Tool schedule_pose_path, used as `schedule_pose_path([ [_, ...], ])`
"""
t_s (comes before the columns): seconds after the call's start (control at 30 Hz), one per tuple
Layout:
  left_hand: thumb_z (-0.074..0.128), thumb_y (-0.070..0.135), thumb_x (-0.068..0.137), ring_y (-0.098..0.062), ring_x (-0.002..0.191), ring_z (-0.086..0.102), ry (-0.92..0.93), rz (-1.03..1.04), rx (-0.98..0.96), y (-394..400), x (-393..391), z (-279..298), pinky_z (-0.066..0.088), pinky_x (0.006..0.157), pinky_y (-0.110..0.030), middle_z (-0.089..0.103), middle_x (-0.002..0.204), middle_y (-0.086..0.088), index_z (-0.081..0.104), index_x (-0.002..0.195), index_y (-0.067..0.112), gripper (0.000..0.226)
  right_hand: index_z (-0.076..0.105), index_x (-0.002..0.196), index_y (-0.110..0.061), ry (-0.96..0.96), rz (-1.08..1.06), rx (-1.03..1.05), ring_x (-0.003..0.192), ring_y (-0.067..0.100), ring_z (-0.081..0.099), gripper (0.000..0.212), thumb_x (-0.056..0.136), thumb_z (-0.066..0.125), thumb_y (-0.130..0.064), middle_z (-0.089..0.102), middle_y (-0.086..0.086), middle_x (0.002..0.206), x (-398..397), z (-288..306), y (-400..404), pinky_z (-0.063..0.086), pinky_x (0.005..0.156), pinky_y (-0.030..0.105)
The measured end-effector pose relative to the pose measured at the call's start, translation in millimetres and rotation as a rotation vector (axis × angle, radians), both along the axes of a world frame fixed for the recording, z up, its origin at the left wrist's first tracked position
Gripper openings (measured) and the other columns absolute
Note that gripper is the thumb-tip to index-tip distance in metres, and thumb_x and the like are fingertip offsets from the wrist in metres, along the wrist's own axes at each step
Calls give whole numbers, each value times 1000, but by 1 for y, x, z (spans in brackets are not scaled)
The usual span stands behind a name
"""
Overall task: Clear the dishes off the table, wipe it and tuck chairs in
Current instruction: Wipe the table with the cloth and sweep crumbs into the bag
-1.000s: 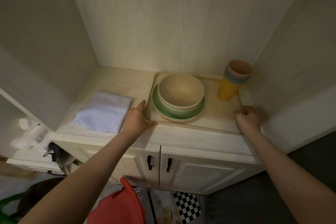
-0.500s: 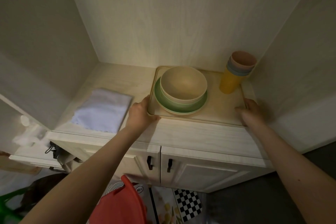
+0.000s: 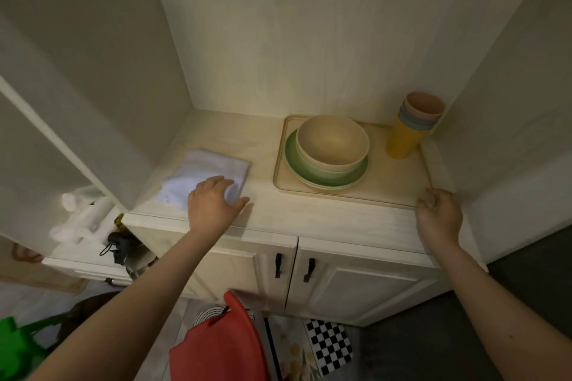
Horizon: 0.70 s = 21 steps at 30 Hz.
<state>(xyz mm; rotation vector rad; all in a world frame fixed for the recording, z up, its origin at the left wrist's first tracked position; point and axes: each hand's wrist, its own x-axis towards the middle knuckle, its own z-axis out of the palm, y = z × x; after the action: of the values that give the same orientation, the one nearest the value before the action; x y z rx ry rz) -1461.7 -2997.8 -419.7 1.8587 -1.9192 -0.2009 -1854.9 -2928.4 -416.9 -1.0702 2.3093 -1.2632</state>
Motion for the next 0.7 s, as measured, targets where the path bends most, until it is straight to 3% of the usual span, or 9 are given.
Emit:
schedule_pose_path([
  [0.1,75,36,76,-34,111,58,34,39,-10,10,29,7,47,90,-46,65,119,-13,69,110,9,43,60,112,-11,93,72,-65,110,24,51,25,87,57,-12,50,8,122,30,7,9,40,89,29],
  [0.23,58,35,90,-31,117,52,133,105,21,24,62,17,43,92,-43,60,126,-10,63,119,11,38,65,98,-9,78,260,-74,90,25,59,13,86,60,-6,59,3,98,85,21,8,48,80,35],
  [0.43,48,35,94,-30,109,56,305,217,78,43,135,17,46,87,-41,59,123,-12,60,121,14,36,68,92,-16,131,595,-94,78,10,57,8,86,63,-14,64,-5,87,217,28,-12,46,72,26],
  [0.57,43,36,96,-25,101,58,364,246,154,55,168,17,42,77,-31,60,120,-8,60,120,15,36,68,101,-16,113,740,-47,89,9,59,18,86,64,-25,63,-6,100,293,20,-34,47,79,26],
  [0.7,42,35,96,-20,93,56,402,232,174,64,187,16,42,74,-29,65,107,-6,65,110,15,33,57,125,-13,258,876,109,127,18,46,47,87,61,-40,49,3,138,340,6,-53,37,102,27],
])
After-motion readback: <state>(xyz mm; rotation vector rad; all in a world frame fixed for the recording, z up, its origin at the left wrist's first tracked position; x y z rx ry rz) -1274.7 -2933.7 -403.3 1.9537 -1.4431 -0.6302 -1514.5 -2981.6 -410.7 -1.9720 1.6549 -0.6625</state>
